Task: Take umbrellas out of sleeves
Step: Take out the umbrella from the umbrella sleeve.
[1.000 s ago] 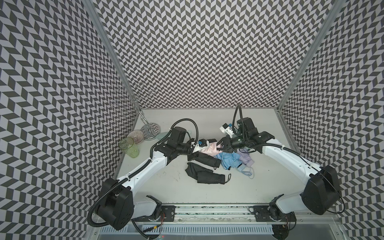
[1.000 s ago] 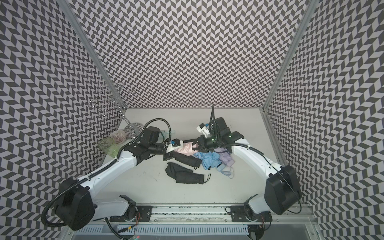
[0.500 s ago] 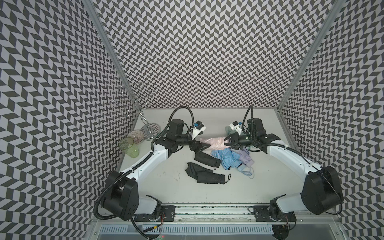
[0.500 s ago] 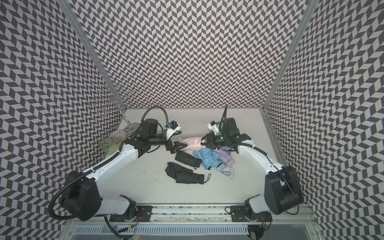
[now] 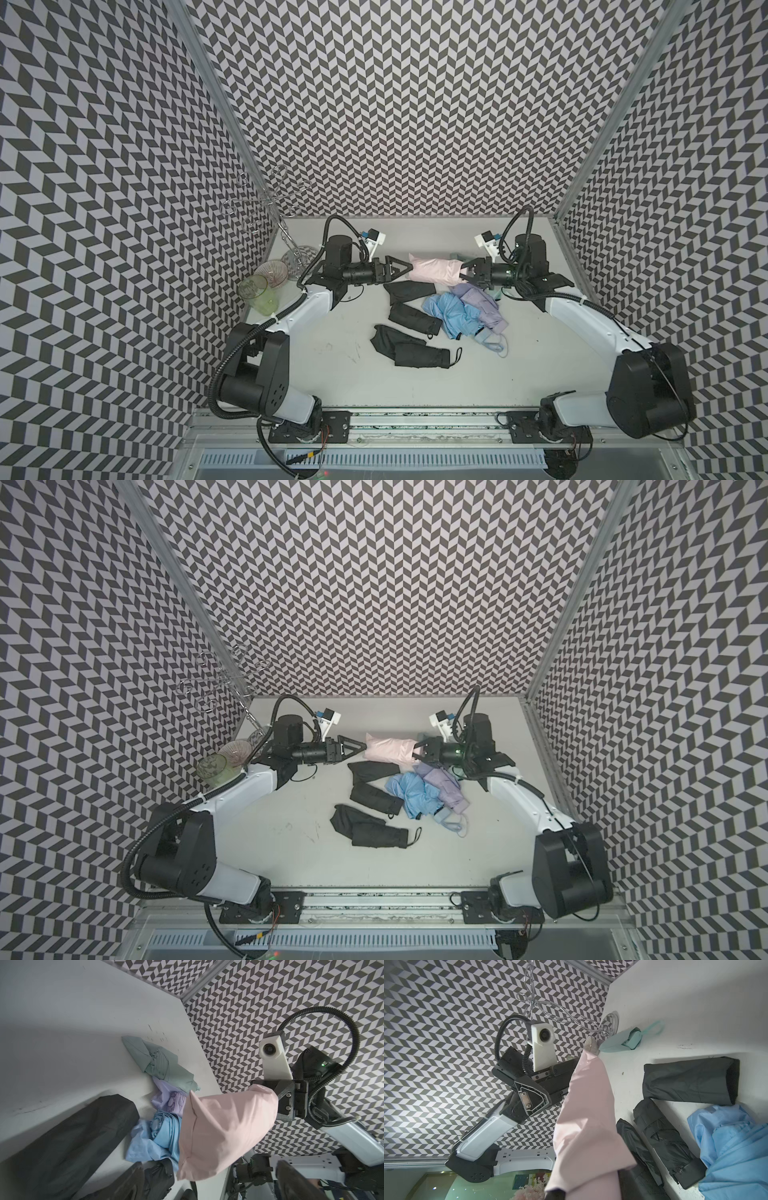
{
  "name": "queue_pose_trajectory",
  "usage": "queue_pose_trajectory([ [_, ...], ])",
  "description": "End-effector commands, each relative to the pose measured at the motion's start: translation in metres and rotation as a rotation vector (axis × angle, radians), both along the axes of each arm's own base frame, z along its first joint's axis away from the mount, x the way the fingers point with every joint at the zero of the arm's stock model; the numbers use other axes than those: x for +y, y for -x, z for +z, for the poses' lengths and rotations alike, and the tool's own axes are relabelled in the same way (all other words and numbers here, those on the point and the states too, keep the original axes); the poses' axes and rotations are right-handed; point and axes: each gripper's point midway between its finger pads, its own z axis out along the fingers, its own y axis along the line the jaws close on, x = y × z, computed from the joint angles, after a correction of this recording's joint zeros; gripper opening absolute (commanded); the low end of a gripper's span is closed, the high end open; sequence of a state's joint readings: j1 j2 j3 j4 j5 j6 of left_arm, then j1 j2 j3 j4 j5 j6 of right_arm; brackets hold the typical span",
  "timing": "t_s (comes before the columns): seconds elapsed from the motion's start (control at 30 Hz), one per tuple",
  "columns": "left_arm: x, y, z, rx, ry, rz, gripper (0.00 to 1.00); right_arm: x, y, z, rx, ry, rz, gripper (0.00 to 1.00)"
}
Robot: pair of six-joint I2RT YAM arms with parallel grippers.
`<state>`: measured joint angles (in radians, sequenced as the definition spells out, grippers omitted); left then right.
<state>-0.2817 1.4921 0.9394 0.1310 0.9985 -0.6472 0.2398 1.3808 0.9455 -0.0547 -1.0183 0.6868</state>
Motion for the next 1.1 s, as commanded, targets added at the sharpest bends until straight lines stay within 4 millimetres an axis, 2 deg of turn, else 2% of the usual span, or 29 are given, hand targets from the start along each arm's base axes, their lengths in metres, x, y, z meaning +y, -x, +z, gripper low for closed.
queue_pose_trajectory([
  [0.0, -0.005, 0.010, 0.021, -0.013, 0.060, -0.056, 0.99, 0.005, 0.005, 0.033, -0.127, -0.077, 0.046, 0.12],
  [0.13, -0.008, 0.011, 0.013, -0.009, 0.034, -0.064, 0.98, 0.010, 0.007, 0.036, -0.128, -0.096, 0.058, 0.12],
  [0.23, -0.011, 0.007, 0.006, 0.005, 0.011, -0.068, 0.89, 0.015, 0.009, 0.037, -0.128, -0.095, 0.068, 0.12],
  [0.3, -0.013, 0.005, 0.007, 0.002, 0.009, -0.072, 0.78, 0.018, 0.009, 0.035, -0.125, -0.093, 0.072, 0.12],
  [0.37, -0.015, 0.003, 0.007, -0.004, -0.002, -0.073, 0.62, 0.018, 0.009, 0.033, -0.120, -0.085, 0.068, 0.12],
  [0.43, -0.015, 0.002, 0.006, 0.000, -0.013, -0.078, 0.55, 0.017, 0.007, 0.029, -0.114, -0.079, 0.063, 0.12],
  [0.47, -0.016, 0.001, 0.005, 0.001, -0.016, -0.082, 0.48, 0.017, 0.008, 0.028, -0.111, -0.078, 0.063, 0.12],
  [0.57, -0.016, 0.001, 0.002, 0.015, -0.017, -0.094, 0.21, 0.017, 0.007, 0.025, -0.106, -0.071, 0.060, 0.12],
  [0.67, -0.018, 0.002, -0.001, 0.034, -0.007, -0.119, 0.07, 0.017, 0.007, 0.021, -0.100, -0.067, 0.059, 0.13],
  [0.83, -0.016, 0.001, -0.010, 0.082, 0.003, -0.118, 0.04, 0.018, 0.006, 0.017, -0.089, -0.068, 0.060, 0.16],
  [0.93, -0.019, 0.002, -0.008, 0.073, 0.016, -0.143, 0.03, 0.019, 0.004, 0.014, -0.079, -0.070, 0.065, 0.24],
  [1.0, -0.019, 0.003, -0.006, 0.062, 0.013, -0.148, 0.02, 0.019, 0.003, 0.014, -0.081, -0.068, 0.062, 0.34],
  [1.07, -0.020, 0.007, -0.001, 0.053, 0.028, -0.182, 0.02, 0.020, 0.002, 0.013, -0.081, -0.067, 0.064, 0.39],
])
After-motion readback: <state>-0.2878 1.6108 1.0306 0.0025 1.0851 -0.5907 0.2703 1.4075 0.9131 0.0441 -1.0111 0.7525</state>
